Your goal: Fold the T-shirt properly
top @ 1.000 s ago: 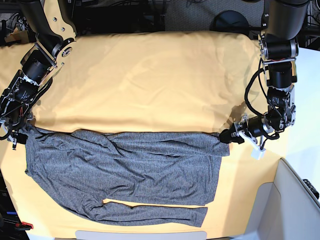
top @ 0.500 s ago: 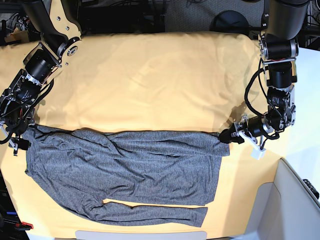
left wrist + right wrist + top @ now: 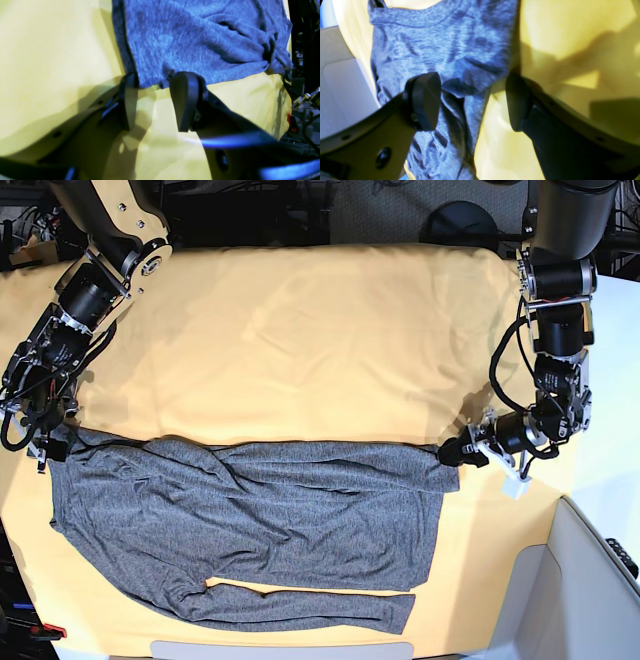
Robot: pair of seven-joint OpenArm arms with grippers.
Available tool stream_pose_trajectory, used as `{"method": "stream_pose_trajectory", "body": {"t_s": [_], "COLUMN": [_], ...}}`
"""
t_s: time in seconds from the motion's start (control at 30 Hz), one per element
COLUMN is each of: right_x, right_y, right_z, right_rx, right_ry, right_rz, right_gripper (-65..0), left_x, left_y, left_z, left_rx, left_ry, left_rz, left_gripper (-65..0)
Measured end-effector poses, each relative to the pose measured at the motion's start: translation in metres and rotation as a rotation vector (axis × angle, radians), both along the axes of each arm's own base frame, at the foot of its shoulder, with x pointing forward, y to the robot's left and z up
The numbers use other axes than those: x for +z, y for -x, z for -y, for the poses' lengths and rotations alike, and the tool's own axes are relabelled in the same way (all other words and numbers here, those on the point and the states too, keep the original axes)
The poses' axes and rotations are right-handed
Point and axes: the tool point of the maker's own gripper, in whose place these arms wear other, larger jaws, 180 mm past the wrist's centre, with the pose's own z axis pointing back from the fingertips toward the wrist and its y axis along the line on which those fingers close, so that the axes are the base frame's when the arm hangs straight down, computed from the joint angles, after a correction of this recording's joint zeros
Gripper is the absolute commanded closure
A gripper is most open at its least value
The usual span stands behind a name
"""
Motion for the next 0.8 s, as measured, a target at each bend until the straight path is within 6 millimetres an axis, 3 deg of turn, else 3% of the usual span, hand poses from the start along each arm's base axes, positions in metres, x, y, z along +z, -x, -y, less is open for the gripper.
{"method": "stream_pose_trajectory", "body": {"t_s": [0.23,0.53,0.8], "right_x": [-0.008,0.005,0.009], "right_y": [-0.008,-0.026,-0.03], "right_z": [0.009,0.008,0.007], "right_rx": [-0.014,0.015,0.015], "right_ry": [0.019,0.072,0.071], "right_rz": [-0.016,-0.048,-0.041], "right_gripper": [-40.6,-40.6,-40.6], "left_x": [0.0,0.0,0.0], "left_y": [0.0,0.001,0.0], "left_z": [0.0,0.001,0.0], "left_rx": [0.0,-0.002,-0.002], "left_ry": [0.001,0.0,0.0], "left_rz": [0.0,-0.003,-0.002], "left_gripper": [-24.3,-24.3,-24.3]}}
